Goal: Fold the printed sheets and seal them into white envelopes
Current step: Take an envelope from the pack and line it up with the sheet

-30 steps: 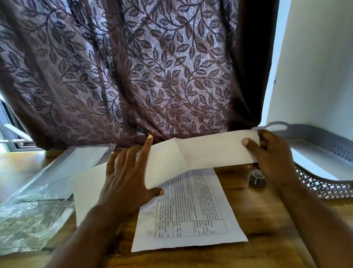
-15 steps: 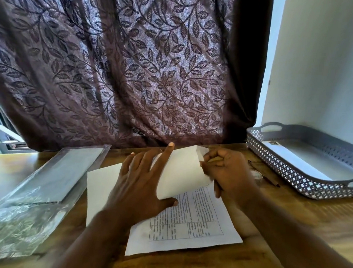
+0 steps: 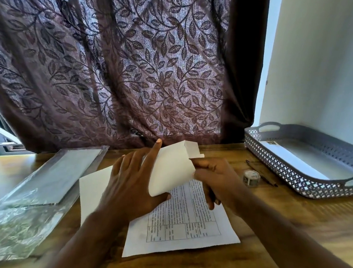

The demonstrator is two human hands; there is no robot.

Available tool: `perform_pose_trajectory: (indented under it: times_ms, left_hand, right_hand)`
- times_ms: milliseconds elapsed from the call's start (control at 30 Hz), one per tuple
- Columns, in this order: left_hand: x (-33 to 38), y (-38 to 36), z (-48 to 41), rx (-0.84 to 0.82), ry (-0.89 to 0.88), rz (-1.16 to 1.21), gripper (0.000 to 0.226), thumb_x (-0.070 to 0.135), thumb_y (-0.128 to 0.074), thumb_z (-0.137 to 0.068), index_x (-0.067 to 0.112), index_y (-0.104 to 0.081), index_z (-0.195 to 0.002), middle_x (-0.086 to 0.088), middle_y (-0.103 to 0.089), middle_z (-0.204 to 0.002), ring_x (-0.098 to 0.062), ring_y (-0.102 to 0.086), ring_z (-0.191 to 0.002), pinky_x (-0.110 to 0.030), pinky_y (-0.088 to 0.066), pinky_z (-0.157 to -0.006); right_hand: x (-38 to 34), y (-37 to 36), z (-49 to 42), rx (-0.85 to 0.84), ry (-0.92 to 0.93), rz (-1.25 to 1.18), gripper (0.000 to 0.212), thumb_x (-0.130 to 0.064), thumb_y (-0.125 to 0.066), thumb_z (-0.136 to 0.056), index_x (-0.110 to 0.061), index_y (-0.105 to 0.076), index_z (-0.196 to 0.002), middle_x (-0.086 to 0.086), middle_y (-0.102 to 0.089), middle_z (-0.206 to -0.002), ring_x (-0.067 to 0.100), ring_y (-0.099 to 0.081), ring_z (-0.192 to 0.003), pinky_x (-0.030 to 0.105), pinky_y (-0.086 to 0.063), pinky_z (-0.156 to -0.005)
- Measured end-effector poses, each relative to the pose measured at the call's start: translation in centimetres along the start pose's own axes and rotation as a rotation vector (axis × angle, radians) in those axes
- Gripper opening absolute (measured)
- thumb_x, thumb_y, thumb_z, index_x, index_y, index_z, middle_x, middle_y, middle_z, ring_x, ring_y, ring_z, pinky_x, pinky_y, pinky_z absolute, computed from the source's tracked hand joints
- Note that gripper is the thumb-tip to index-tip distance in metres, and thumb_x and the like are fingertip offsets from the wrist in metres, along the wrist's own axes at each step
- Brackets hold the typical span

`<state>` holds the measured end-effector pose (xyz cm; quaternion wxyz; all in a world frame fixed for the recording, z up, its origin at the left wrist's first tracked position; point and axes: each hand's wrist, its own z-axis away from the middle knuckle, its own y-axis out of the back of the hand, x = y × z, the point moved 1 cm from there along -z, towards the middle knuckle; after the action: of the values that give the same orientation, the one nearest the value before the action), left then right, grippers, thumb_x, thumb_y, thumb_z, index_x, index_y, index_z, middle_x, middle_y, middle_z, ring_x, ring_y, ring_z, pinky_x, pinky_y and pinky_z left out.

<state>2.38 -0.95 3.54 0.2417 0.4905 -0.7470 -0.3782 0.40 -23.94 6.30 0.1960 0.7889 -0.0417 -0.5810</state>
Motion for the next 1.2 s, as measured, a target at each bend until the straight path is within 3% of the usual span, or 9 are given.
perform_pose_trajectory:
  times_ms: [233,467,533,633,733,833,1000,1100,1200]
  left_hand:
    - [0.5,0.2,0.0,-0.029,-0.016,-0.013,0.126,0.086,-0.056,-0.061,0.028,-0.004,-0.159,-0.001,-0.037,-0.149,-0.025,-0.036,-0.130,-0.053,-0.037,-0.106]
    - [0.7,0.3,-0.1,-0.041,-0.032,-0.006,0.130,0.084,-0.061,-0.059,0.031,0.002,-0.159,0.000,-0.036,-0.151,-0.027,-0.037,-0.133,-0.055,-0.037,-0.105]
    - [0.6,0.4,-0.2,-0.047,-0.016,-0.005,0.132,0.086,-0.060,-0.058,0.031,0.004,-0.159,0.000,-0.036,-0.151,-0.026,-0.036,-0.133,-0.054,-0.036,-0.107]
    - [0.4,0.5,-0.1,-0.054,0.004,0.008,0.135,0.091,-0.058,-0.056,0.031,0.006,-0.159,0.000,-0.033,-0.152,-0.025,-0.033,-0.135,-0.053,-0.032,-0.110]
    - [0.6,0.5,-0.1,-0.064,0.010,0.046,0.137,0.094,-0.056,-0.054,0.034,0.010,-0.158,0.002,-0.028,-0.155,-0.025,-0.028,-0.139,-0.055,-0.027,-0.113]
    - [0.8,0.4,0.0,-0.070,0.005,0.061,0.138,0.095,-0.054,-0.052,0.036,0.013,-0.157,0.003,-0.025,-0.157,-0.025,-0.025,-0.142,-0.056,-0.024,-0.114]
    - [0.7,0.3,0.0,-0.125,-0.002,0.074,0.142,0.102,-0.047,-0.048,0.037,0.021,-0.154,0.001,-0.016,-0.161,-0.025,-0.018,-0.145,-0.052,-0.018,-0.118]
    - [0.6,1.1,-0.2,-0.162,0.051,0.150,0.135,0.101,-0.045,-0.053,0.043,0.030,-0.149,0.002,-0.011,-0.164,-0.026,-0.018,-0.147,-0.055,-0.019,-0.118]
    - [-0.6,2.2,-0.3,-0.089,0.202,0.223,0.107,0.088,-0.034,-0.074,0.041,0.021,-0.153,-0.003,-0.033,-0.159,-0.027,-0.042,-0.138,-0.055,-0.035,-0.111]
  right_hand:
    - [0.4,0.6,-0.4,-0.039,-0.002,0.004,0.034,-0.007,-0.063,-0.096,-0.015,-0.066,-0.129,-0.003,-0.077,-0.109,0.013,-0.049,-0.035,0.021,-0.041,-0.035]
    - [0.6,0.5,-0.3,-0.135,-0.012,0.059,0.033,-0.009,-0.064,-0.096,-0.014,-0.064,-0.128,-0.002,-0.075,-0.097,0.015,-0.051,-0.039,0.021,-0.042,-0.038]
    - [0.4,1.1,-0.5,-0.061,0.041,-0.021,0.029,-0.008,-0.062,-0.097,-0.016,-0.067,-0.124,0.003,-0.078,-0.093,0.016,-0.049,-0.036,0.022,-0.039,-0.036]
    - [0.3,2.3,-0.7,0.290,0.122,-0.230,0.016,-0.015,-0.059,-0.099,-0.013,-0.074,-0.097,0.001,-0.075,-0.072,0.019,-0.047,-0.036,0.024,-0.035,-0.039]
    - [1.0,2.3,-1.1,0.497,0.072,-0.361,0.024,-0.033,-0.065,-0.094,-0.011,-0.067,-0.101,0.006,-0.070,-0.079,0.024,-0.061,-0.062,0.023,-0.047,-0.050]
    - [2.0,0.8,-1.6,0.230,-0.154,-0.477,0.068,-0.053,-0.076,-0.071,-0.016,-0.059,-0.126,0.008,-0.072,-0.114,0.026,-0.073,-0.095,0.034,-0.061,-0.073]
    - [2.4,-0.8,-1.7,0.098,-0.232,-0.482,0.050,-0.008,-0.078,-0.084,-0.016,-0.057,-0.129,0.009,-0.070,-0.120,0.031,-0.071,-0.106,0.043,-0.062,-0.072]
    - [2.6,-0.6,-1.7,0.136,-0.228,-0.511,0.040,-0.001,-0.071,-0.089,-0.010,-0.060,-0.126,0.011,-0.073,-0.114,0.033,-0.072,-0.102,0.039,-0.060,-0.067]
    - [2.6,0.1,-1.8,0.171,-0.229,-0.540,0.036,0.000,-0.068,-0.090,-0.009,-0.060,-0.124,0.013,-0.073,-0.113,0.035,-0.072,-0.101,0.041,-0.061,-0.066]
